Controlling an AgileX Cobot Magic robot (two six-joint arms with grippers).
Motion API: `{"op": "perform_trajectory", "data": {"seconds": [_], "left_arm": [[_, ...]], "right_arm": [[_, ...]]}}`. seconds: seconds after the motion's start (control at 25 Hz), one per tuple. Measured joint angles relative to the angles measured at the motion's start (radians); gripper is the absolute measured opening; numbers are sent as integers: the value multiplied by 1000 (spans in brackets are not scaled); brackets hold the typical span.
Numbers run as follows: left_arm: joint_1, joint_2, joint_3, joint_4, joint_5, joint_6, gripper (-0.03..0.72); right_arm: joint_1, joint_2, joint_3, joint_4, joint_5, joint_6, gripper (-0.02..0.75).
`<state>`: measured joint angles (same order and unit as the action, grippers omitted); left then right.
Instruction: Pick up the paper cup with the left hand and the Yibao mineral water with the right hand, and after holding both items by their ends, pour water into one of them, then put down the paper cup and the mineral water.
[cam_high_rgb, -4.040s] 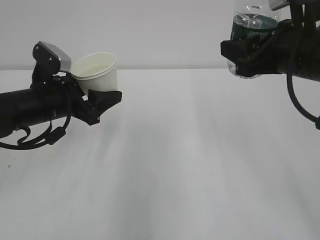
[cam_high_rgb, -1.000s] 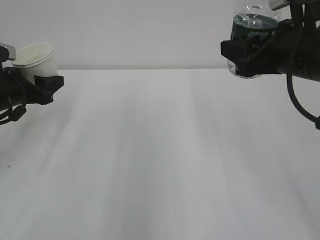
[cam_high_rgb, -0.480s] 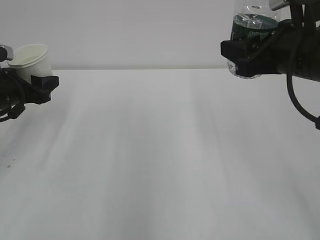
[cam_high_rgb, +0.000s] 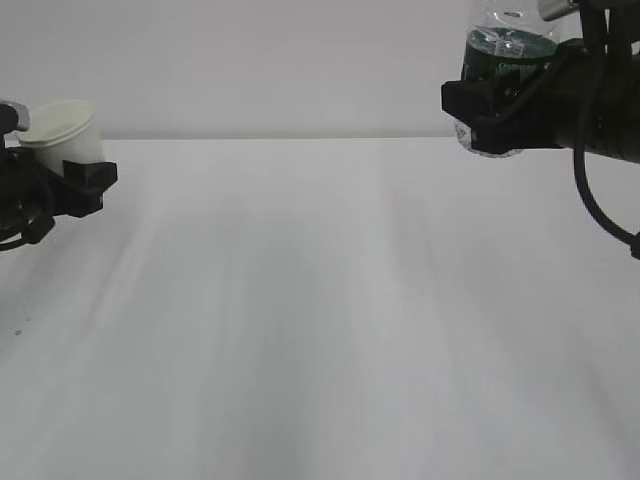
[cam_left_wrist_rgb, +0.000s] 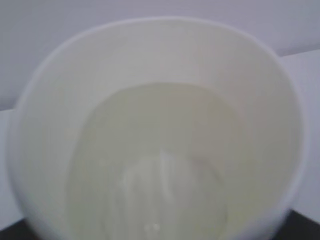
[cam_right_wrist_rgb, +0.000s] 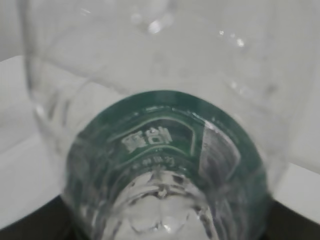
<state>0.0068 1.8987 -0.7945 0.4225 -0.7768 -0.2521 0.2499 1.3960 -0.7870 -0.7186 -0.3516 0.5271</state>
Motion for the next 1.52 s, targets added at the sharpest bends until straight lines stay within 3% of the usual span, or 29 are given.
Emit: {"op": "perform_trajectory", "data": {"seconds": [1.08, 1.52], "left_arm": [[0, 31, 0, -6, -29, 1, 435], [0, 98, 0, -8, -134, 13, 433]], "right_arm": [[0, 0, 0, 0, 50, 0, 427], [0, 0, 0, 0, 52, 0, 427]]}}
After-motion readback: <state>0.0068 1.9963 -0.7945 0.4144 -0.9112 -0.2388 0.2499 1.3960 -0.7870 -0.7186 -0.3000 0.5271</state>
